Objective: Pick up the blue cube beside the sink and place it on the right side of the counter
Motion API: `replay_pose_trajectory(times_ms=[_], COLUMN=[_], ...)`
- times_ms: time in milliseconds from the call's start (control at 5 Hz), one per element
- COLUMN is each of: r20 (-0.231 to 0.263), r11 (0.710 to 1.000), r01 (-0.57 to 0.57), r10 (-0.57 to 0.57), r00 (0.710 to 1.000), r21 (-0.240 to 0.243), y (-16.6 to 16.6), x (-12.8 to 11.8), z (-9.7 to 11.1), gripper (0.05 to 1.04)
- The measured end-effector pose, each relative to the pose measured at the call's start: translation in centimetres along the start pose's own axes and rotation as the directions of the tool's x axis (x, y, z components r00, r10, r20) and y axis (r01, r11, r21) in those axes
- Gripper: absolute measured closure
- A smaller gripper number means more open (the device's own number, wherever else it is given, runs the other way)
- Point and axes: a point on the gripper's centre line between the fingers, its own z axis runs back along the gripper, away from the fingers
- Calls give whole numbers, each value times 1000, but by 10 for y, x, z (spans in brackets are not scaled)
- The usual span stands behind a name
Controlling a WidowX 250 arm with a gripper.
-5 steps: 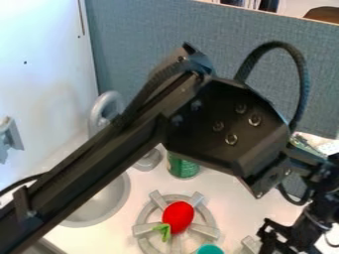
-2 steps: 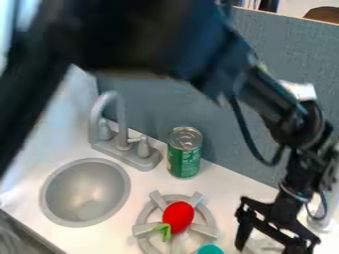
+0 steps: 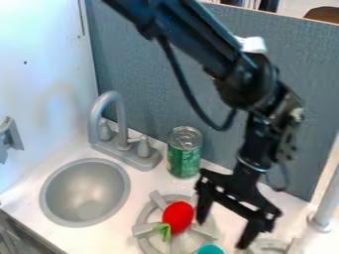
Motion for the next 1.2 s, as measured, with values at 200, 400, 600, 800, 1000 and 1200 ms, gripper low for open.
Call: replay_pose_trajectory(times_ms=[200, 400, 600, 800, 1000, 1200], r20=[0, -24, -24, -23, -23, -24], r11=[1000, 999, 999, 999, 999, 999], r01=[-2, 29, 35, 35, 35, 35], r10=[2, -29, -35, -35, -35, -35], r00=[1000, 999, 999, 999, 999, 999], r21=[9, 20, 20, 20, 20, 20], y=[16, 18, 18, 18, 18, 18], x=[-7, -11, -11, -11, -11, -11], z=[-3, -3, -3, -3, -3, -3], gripper=[83, 83, 83, 83, 83, 83])
